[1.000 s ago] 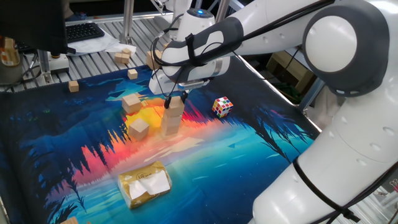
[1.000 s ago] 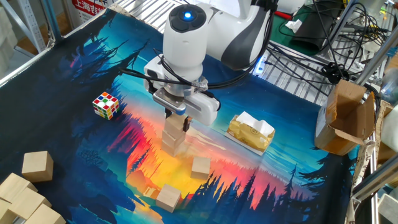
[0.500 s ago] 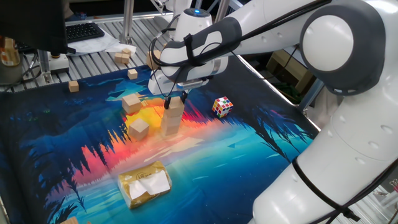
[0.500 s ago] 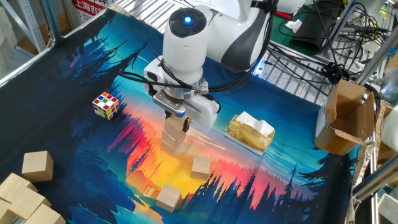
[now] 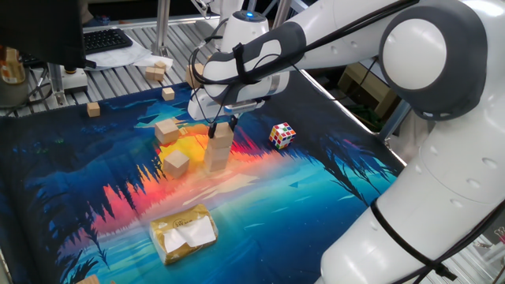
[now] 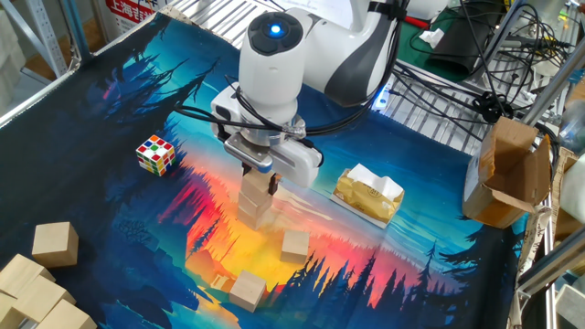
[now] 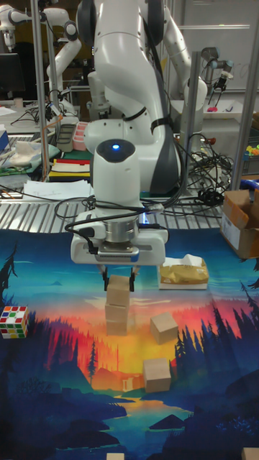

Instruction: Stack the blocks in a vertical line of five

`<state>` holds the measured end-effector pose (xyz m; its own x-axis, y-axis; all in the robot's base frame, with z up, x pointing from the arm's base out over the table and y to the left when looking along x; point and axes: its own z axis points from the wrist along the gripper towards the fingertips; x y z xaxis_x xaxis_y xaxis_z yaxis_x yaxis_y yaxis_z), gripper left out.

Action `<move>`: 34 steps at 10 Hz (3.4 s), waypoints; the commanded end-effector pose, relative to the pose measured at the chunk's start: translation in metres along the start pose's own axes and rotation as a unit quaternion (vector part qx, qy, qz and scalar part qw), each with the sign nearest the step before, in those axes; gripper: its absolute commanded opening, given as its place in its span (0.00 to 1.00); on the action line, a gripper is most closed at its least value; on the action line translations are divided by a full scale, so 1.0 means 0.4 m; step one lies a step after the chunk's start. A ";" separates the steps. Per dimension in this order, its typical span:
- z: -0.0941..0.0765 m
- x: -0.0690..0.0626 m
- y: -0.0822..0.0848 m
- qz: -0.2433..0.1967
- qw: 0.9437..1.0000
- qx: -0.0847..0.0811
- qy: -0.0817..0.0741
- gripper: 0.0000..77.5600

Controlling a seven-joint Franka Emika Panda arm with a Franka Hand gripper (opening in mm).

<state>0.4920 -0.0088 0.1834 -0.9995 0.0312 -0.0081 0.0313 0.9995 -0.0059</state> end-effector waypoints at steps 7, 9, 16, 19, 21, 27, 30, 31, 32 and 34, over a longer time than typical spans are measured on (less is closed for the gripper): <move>-0.003 -0.003 0.000 0.003 1.000 0.005 -0.002 1.00; -0.003 -0.003 0.000 0.003 1.000 0.005 -0.002 1.00; -0.023 -0.033 0.012 0.018 1.000 0.020 -0.004 1.00; -0.044 -0.065 0.021 0.029 0.999 0.022 -0.003 1.00; -0.048 -0.071 0.023 0.032 0.999 0.024 -0.003 1.00; -0.075 -0.114 0.030 0.085 0.996 0.018 0.012 1.00; -0.095 -0.157 0.037 0.160 0.987 0.005 0.027 1.00; -0.095 -0.171 0.043 0.184 0.983 -0.003 0.028 1.00; -0.093 -0.184 0.050 0.196 0.980 -0.003 0.028 1.00; -0.088 -0.201 0.061 0.201 0.979 -0.002 0.027 1.00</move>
<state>0.5555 0.0060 0.2167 -0.9348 0.3537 0.0326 0.3530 0.9353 -0.0244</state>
